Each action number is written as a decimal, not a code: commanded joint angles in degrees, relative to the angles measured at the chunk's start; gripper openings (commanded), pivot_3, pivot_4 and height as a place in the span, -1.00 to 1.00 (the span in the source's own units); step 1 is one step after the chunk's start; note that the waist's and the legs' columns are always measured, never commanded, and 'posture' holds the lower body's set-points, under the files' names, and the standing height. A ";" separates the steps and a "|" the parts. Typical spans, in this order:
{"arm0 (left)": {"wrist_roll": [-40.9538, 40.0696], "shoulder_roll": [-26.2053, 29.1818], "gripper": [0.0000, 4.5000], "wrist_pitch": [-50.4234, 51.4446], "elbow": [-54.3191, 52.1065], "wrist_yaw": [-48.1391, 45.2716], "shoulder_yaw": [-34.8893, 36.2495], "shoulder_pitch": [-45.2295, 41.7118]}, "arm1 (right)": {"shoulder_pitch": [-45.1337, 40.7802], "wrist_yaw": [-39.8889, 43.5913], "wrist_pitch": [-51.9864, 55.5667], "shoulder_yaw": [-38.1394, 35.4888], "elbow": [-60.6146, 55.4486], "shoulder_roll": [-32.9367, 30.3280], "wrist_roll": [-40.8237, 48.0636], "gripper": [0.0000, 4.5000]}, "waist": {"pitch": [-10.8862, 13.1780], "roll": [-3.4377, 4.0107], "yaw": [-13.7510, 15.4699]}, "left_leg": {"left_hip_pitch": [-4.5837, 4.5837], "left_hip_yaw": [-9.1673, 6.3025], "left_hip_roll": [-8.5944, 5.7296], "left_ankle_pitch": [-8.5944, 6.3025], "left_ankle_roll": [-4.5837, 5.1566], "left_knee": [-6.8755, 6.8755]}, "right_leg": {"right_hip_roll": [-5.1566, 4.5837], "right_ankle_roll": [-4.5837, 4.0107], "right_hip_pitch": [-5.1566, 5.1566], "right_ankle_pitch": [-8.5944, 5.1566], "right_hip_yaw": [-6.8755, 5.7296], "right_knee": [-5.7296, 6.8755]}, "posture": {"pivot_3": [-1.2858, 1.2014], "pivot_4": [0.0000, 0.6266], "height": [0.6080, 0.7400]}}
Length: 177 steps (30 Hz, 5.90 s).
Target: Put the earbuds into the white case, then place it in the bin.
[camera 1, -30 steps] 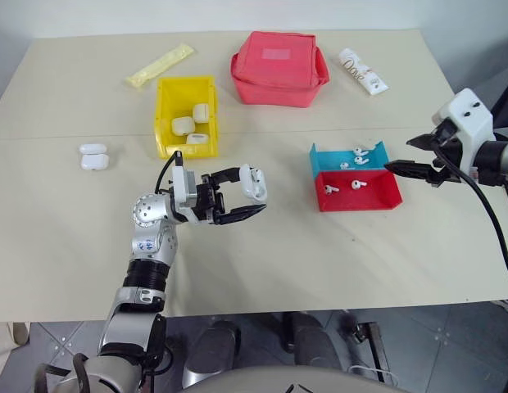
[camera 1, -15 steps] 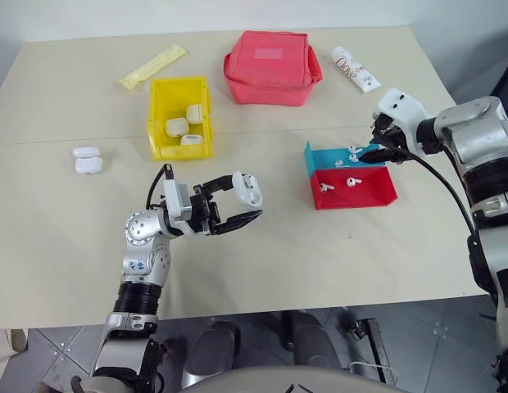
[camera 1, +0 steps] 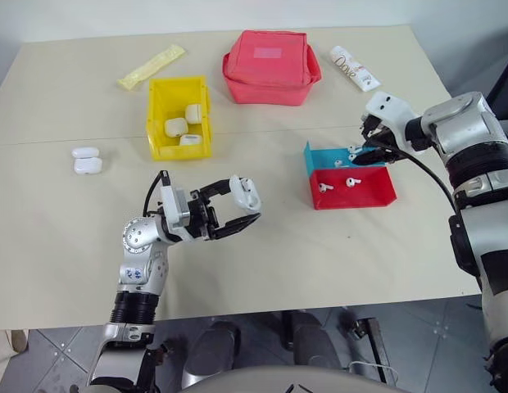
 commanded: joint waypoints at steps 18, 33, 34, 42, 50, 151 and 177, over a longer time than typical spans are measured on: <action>-0.56 1.43 0.25 1.09 -5.17 2.63 -0.17 1.58 | -1.87 1.62 -3.29 -2.64 3.15 1.96 -4.08 0.16 | -0.02 0.04 -0.06 | -0.04 0.06 -0.01 0.01 -0.01 0.02 | -0.01 -0.02 -0.12 0.00 -0.01 0.12 | 0.03 -0.52 1.00; -0.10 1.17 0.25 0.56 -4.15 3.30 -0.63 0.69 | -2.88 -0.08 0.90 -3.06 4.47 2.54 -5.88 0.16 | -0.03 0.04 -0.08 | -0.08 0.19 -0.01 0.01 -0.02 0.05 | -0.04 -0.10 -0.29 0.00 -0.06 0.32 | 0.03 -0.52 1.00; -0.08 1.16 0.25 0.53 -4.14 3.33 -0.68 0.67 | -2.82 -0.11 0.88 -3.15 4.46 2.56 -5.87 0.16 | -0.03 0.04 -0.08 | -0.08 0.20 -0.01 0.01 -0.02 0.05 | -0.04 -0.10 -0.29 0.00 -0.06 0.33 | 0.03 -0.52 1.00; -0.02 1.22 0.25 0.37 -4.00 3.53 -0.76 0.51 | -2.26 -0.37 1.06 -3.44 5.04 2.89 -5.80 0.16 | -0.04 0.05 -0.08 | -0.08 0.20 -0.01 0.01 -0.02 0.06 | -0.04 -0.10 -0.29 0.00 -0.06 0.34 | 0.03 -0.52 1.00; 0.05 1.44 0.25 0.34 -4.08 3.92 -0.79 0.69 | -1.96 0.02 1.02 -2.89 5.33 2.97 -6.39 0.16 | -0.05 0.05 -0.08 | -0.08 0.21 -0.02 0.01 -0.02 0.07 | -0.04 -0.11 -0.30 0.00 -0.06 0.36 | 0.03 -0.52 1.00; 0.31 2.40 0.25 -0.29 -4.94 6.18 -1.02 1.51 | -4.25 -8.11 -0.44 -8.68 8.06 4.67 -4.93 0.28 | -0.11 0.07 -1.37 | -0.06 0.24 -0.02 0.02 -0.03 0.15 | -0.07 -0.15 -0.36 -0.01 -0.16 0.59 | 0.03 -0.52 1.00; 0.46 2.70 0.25 -0.23 -5.82 6.79 -0.86 2.22 | -2.78 2.98 0.19 -5.79 2.36 6.63 -5.73 0.28 | -0.16 0.11 -1.41 | -0.04 0.24 -0.03 0.02 -0.03 0.18 | -0.09 -0.17 -0.38 -0.01 -0.17 0.67 | 0.03 -0.52 1.00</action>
